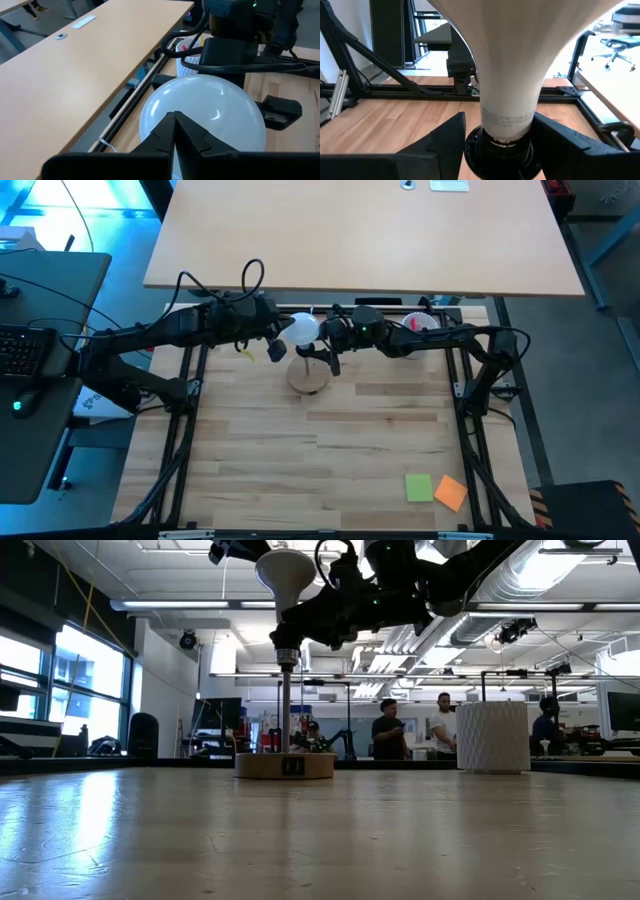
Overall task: Screw lightbulb
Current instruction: Insert the lightbulb into the brown lamp
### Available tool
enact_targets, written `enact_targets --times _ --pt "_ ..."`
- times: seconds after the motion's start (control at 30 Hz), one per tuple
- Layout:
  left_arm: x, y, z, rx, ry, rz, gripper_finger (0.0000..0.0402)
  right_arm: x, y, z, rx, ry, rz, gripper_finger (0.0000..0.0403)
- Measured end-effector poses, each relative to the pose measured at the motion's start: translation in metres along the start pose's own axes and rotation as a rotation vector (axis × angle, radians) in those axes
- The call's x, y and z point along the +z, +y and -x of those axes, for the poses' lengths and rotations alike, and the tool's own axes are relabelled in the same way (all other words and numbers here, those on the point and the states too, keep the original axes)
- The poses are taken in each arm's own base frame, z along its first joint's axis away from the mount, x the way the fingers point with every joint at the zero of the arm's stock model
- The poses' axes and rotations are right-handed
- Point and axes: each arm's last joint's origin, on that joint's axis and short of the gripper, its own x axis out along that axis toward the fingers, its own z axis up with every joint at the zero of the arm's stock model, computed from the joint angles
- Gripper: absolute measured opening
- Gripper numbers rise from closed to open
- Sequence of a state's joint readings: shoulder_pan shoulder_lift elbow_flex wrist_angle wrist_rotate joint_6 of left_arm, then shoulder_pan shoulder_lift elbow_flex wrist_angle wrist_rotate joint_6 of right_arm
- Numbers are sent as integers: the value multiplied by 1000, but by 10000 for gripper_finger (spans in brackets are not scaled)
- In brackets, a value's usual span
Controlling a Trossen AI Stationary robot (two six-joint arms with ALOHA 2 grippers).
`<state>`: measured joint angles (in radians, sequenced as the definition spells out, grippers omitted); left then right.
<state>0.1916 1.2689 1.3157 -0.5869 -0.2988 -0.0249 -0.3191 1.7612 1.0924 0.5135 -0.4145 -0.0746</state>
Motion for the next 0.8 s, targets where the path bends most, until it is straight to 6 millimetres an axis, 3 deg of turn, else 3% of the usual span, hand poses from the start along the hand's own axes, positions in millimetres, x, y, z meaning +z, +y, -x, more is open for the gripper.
enact_targets --times 0.6,0.8 --pt "4 -6 6 -23 -48 -17 3 10 1 6 -15 -2 66 211" --pt "5 -6 6 -21 -57 -21 3 18 3 17 -70 57 89 211"
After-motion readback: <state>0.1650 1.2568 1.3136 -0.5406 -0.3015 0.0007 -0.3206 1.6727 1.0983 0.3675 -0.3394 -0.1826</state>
